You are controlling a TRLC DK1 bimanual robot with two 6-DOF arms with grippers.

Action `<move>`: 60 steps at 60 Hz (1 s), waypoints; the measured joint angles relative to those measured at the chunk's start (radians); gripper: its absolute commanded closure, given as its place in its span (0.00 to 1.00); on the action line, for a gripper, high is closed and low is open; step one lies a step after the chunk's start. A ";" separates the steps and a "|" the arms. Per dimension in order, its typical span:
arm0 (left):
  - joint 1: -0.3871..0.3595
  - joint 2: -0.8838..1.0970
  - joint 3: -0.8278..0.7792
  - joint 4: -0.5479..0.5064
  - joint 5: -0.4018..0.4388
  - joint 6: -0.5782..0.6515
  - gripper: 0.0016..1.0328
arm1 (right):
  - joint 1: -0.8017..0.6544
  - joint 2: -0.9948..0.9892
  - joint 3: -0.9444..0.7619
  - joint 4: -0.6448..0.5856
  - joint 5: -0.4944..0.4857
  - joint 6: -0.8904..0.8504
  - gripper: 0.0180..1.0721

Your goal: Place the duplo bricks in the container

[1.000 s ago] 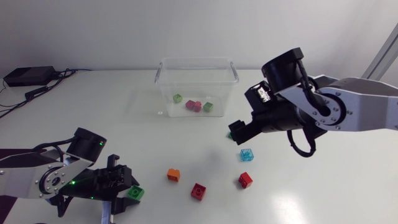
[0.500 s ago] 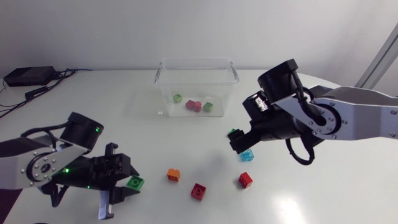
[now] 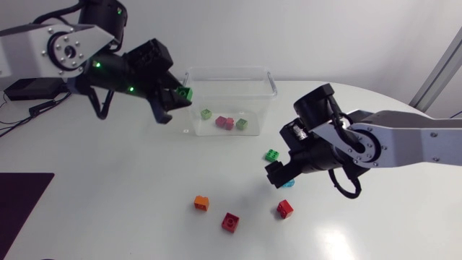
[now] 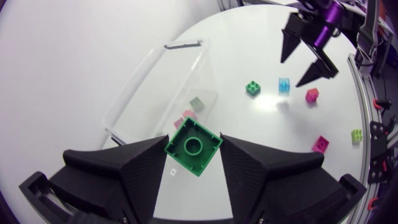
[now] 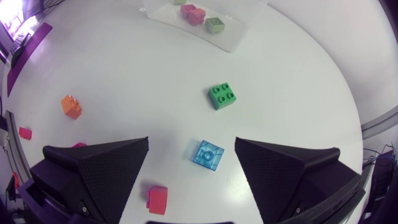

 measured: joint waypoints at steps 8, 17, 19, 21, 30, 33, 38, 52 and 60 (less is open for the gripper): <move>-0.008 0.127 0.154 0.034 0.000 -0.073 0.73 | -0.005 0.006 -0.012 0.001 0.000 0.000 0.05; -0.009 0.267 0.309 0.045 0.000 -0.122 0.73 | -0.013 0.021 -0.012 0.004 0.000 0.000 0.05; -0.009 0.296 0.342 0.046 0.000 -0.129 0.73 | -0.016 0.025 -0.012 0.004 0.000 0.000 0.05; -0.009 0.322 0.375 0.046 0.000 -0.140 0.73 | -0.017 0.030 -0.012 0.004 0.000 0.000 0.05; -0.006 0.441 0.508 0.045 -0.001 -0.163 0.63 | -0.018 0.047 -0.012 0.008 0.000 0.000 0.05; -0.004 0.478 0.549 0.046 -0.005 -0.171 0.51 | -0.018 0.051 -0.012 0.010 0.000 0.000 0.05; 0.001 0.536 0.607 0.045 -0.008 -0.178 0.28 | -0.018 0.053 -0.012 0.012 0.000 0.000 0.05; 0.013 0.543 0.610 0.029 -0.009 -0.195 0.11 | -0.031 0.078 0.014 0.013 0.005 0.000 0.05; 0.026 0.460 0.557 0.029 -0.008 -0.203 0.08 | -0.038 0.136 0.050 0.031 0.011 0.000 0.05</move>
